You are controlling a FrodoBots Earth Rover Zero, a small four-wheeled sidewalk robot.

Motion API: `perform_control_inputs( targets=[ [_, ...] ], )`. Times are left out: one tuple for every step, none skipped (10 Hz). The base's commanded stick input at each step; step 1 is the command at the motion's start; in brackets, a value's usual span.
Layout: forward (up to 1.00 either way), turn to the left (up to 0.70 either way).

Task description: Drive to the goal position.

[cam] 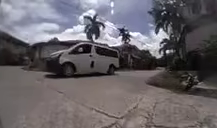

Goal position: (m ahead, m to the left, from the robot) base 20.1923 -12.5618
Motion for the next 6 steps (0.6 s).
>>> perform_control_inputs(
  targets=[
    [0.5, -0.5],
    [0.5, -0.5],
    [0.5, -0.07],
    [0.5, -0.03],
    [0.5, 0.0],
    [0.5, 0.0]
  ],
)
